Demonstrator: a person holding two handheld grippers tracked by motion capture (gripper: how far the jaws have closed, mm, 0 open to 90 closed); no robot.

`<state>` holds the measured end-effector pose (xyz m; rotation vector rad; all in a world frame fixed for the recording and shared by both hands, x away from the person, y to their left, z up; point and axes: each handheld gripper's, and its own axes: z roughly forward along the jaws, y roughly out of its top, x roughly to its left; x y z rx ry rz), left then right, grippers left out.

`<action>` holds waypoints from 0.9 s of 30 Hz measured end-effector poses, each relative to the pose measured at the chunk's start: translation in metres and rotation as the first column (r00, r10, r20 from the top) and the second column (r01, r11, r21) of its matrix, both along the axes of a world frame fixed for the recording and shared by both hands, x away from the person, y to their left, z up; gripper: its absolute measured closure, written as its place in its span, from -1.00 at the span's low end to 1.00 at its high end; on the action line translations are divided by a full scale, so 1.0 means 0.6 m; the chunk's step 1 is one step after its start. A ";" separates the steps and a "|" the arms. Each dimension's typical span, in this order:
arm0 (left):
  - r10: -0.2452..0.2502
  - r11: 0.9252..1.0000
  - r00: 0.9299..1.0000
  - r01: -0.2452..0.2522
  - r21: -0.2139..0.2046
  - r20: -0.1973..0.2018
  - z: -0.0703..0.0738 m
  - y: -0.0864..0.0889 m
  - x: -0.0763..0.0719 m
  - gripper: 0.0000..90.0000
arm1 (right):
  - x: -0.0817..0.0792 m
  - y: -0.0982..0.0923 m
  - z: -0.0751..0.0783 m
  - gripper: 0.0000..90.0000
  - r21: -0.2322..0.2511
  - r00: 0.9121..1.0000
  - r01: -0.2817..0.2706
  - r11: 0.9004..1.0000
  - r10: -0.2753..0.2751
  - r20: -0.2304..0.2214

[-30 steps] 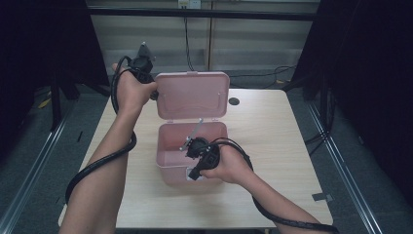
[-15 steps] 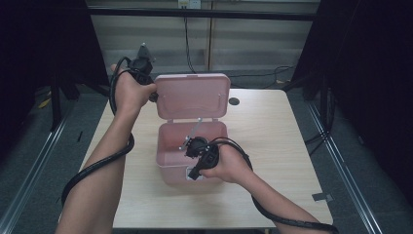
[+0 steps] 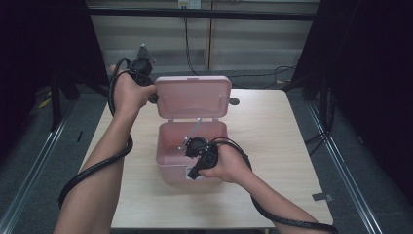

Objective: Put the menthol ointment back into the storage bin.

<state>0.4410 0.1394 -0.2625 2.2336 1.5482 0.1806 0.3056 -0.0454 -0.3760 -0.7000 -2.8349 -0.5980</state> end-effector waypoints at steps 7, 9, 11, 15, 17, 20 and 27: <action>-0.006 1.000 1.000 0.006 -0.007 0.005 -0.001 0.003 -0.006 0.93 | 0.001 0.001 0.000 1.00 0.000 1.000 -0.007 1.000 0.007 0.007; -0.009 1.000 1.000 0.009 -0.014 0.002 -0.001 0.005 -0.008 0.92 | 0.001 0.001 0.000 1.00 0.000 1.000 -0.006 1.000 0.006 0.006; -0.006 1.000 1.000 0.006 -0.018 0.008 -0.002 0.006 -0.010 0.92 | 0.000 0.001 0.000 1.00 -0.002 1.000 -0.007 1.000 0.007 0.006; -0.005 1.000 1.000 0.006 -0.027 0.008 -0.003 0.008 -0.013 0.92 | 0.000 0.003 0.001 1.00 -0.009 1.000 -0.004 1.000 0.004 0.011; -0.006 1.000 1.000 0.006 -0.029 0.007 -0.003 0.008 -0.015 0.92 | 0.000 0.003 0.001 1.00 -0.010 1.000 -0.002 1.000 0.002 0.010; -0.007 0.999 1.000 0.008 -0.032 0.010 -0.003 0.009 -0.017 0.92 | -0.001 0.003 0.001 1.00 -0.010 1.000 -0.001 1.000 0.001 0.011; -0.008 0.999 1.000 0.009 -0.036 0.007 -0.004 0.011 -0.025 0.91 | -0.001 0.004 0.001 1.00 -0.013 1.000 0.001 1.000 -0.001 0.013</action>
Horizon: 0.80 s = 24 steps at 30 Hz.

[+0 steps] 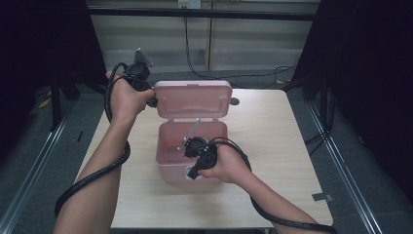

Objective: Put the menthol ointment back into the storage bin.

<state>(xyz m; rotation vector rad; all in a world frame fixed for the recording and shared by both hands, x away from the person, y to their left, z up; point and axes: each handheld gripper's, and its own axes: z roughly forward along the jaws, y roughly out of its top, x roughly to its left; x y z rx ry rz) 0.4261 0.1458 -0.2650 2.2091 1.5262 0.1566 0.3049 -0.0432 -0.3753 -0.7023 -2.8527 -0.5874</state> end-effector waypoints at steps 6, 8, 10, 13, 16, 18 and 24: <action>0.000 1.000 1.000 0.000 -0.008 -0.003 -0.001 0.002 -0.007 0.93 | -0.001 0.001 0.001 1.00 -0.007 1.000 -0.006 1.000 0.006 0.009; -0.008 0.998 1.000 0.008 -0.059 -0.010 -0.002 0.006 -0.009 1.00 | -0.001 0.002 0.000 1.00 -0.003 1.000 -0.003 1.000 0.003 0.012; -0.009 0.999 1.000 0.009 -0.033 0.002 -0.001 0.004 -0.011 0.99 | -0.002 0.004 0.000 1.00 -0.007 1.000 -0.001 1.000 0.001 0.007; -0.002 0.999 1.000 0.002 -0.050 -0.006 -0.003 0.005 -0.012 0.99 | -0.002 0.005 0.000 1.00 -0.006 1.000 -0.009 1.000 0.009 0.021; -0.004 0.999 1.000 0.003 -0.039 -0.011 -0.005 0.012 -0.011 0.99 | -0.002 0.006 0.000 1.00 -0.008 1.000 -0.007 1.000 0.007 0.020; 0.009 0.999 1.000 -0.010 -0.036 -0.015 -0.006 0.016 -0.009 0.98 | -0.002 0.006 -0.001 1.00 -0.006 1.000 -0.003 1.000 0.003 0.013; 0.049 0.998 0.998 -0.051 -0.044 -0.027 -0.008 0.040 0.003 1.00 | -0.003 0.011 -0.003 1.00 -0.004 1.000 -0.009 1.000 0.009 0.006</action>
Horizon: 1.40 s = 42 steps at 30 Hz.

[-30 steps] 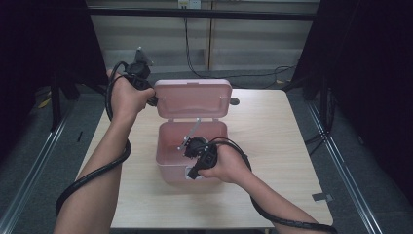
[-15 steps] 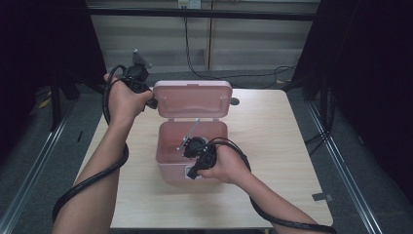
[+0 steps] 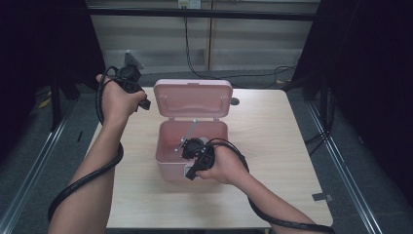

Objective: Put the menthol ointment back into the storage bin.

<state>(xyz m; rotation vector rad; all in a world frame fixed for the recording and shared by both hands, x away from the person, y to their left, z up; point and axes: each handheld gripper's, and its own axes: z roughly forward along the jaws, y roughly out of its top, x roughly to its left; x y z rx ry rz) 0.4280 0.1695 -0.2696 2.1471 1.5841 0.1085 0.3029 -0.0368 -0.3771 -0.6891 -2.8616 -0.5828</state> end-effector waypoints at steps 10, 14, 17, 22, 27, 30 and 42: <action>0.039 0.996 0.999 -0.037 -0.078 0.028 0.042 0.000 0.061 1.00 | 0.001 0.009 -0.004 1.00 -0.017 1.000 -0.024 1.000 0.024 0.001; 0.026 0.997 0.999 -0.024 -0.077 0.036 0.056 -0.019 0.074 1.00 | 0.002 0.013 -0.004 1.00 -0.026 0.999 -0.039 0.999 0.039 0.005; 0.013 0.997 0.999 -0.010 -0.075 0.041 0.061 -0.032 0.082 1.00 | 0.003 0.012 -0.004 1.00 -0.020 0.999 -0.035 0.999 0.035 -0.008; -0.004 0.996 0.999 0.008 -0.086 0.042 0.062 -0.049 0.087 1.00 | 0.004 0.011 -0.005 1.00 -0.015 0.999 -0.034 0.999 0.034 -0.013; -0.006 0.996 0.999 0.009 -0.084 0.037 0.059 -0.048 0.086 1.00 | 0.007 -0.007 0.008 1.00 0.001 1.000 -0.001 1.000 0.001 0.000; 0.002 0.997 0.999 0.001 -0.083 0.034 0.057 -0.046 0.086 1.00 | 0.015 -0.033 0.025 1.00 0.052 0.999 0.038 0.998 -0.038 0.006; -0.027 0.995 0.999 0.030 -0.096 0.037 0.067 -0.049 0.081 1.00 | 0.052 -0.133 0.063 1.00 0.094 0.979 0.198 0.976 -0.202 0.033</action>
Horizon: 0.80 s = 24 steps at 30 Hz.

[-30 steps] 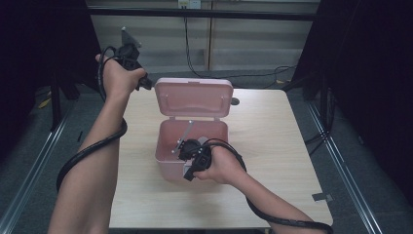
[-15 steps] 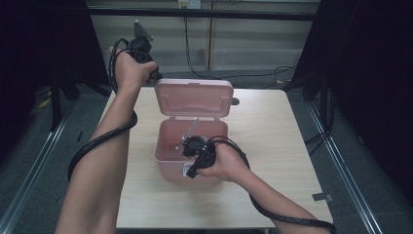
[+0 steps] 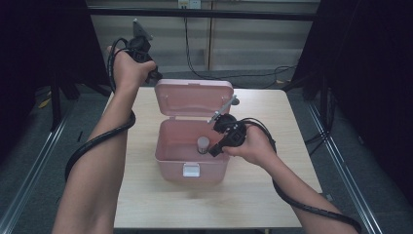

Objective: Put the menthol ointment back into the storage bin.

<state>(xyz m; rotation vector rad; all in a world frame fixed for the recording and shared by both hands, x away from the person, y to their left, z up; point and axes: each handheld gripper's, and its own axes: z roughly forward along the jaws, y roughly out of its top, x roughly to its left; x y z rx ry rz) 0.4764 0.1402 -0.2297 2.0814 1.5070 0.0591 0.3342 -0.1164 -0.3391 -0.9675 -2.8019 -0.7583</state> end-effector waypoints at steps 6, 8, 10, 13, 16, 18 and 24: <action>-0.010 1.000 1.000 0.010 0.006 -0.005 -0.002 -0.006 -0.005 1.00 | 0.017 -0.034 0.000 1.00 0.034 0.998 0.064 0.997 -0.064 -0.005; -0.013 1.000 1.000 0.013 0.008 0.000 -0.004 -0.007 -0.007 1.00 | 0.021 -0.041 0.000 1.00 0.042 0.997 0.079 0.996 -0.079 -0.008; -0.013 1.000 1.000 0.013 0.007 -0.003 -0.005 -0.007 -0.009 1.00 | 0.025 -0.045 0.001 1.00 0.047 0.996 0.090 0.995 -0.090 -0.003; -0.015 1.000 1.000 0.015 0.005 -0.005 -0.010 -0.006 -0.012 1.00 | 0.029 -0.049 0.003 1.00 0.048 0.995 0.097 0.994 -0.097 -0.005; -0.021 1.000 1.000 0.022 0.011 -0.008 -0.016 -0.005 -0.014 1.00 | 0.033 -0.050 0.005 1.00 0.037 0.994 0.105 0.994 -0.105 0.001; -0.021 1.000 1.000 0.021 0.009 -0.013 -0.021 -0.004 -0.015 1.00 | 0.035 -0.051 0.007 1.00 0.040 0.995 0.102 0.994 -0.102 -0.002; -0.024 1.000 0.999 0.024 0.007 -0.022 -0.030 -0.001 -0.018 1.00 | 0.039 -0.059 0.015 1.00 0.041 0.993 0.119 0.992 -0.119 0.000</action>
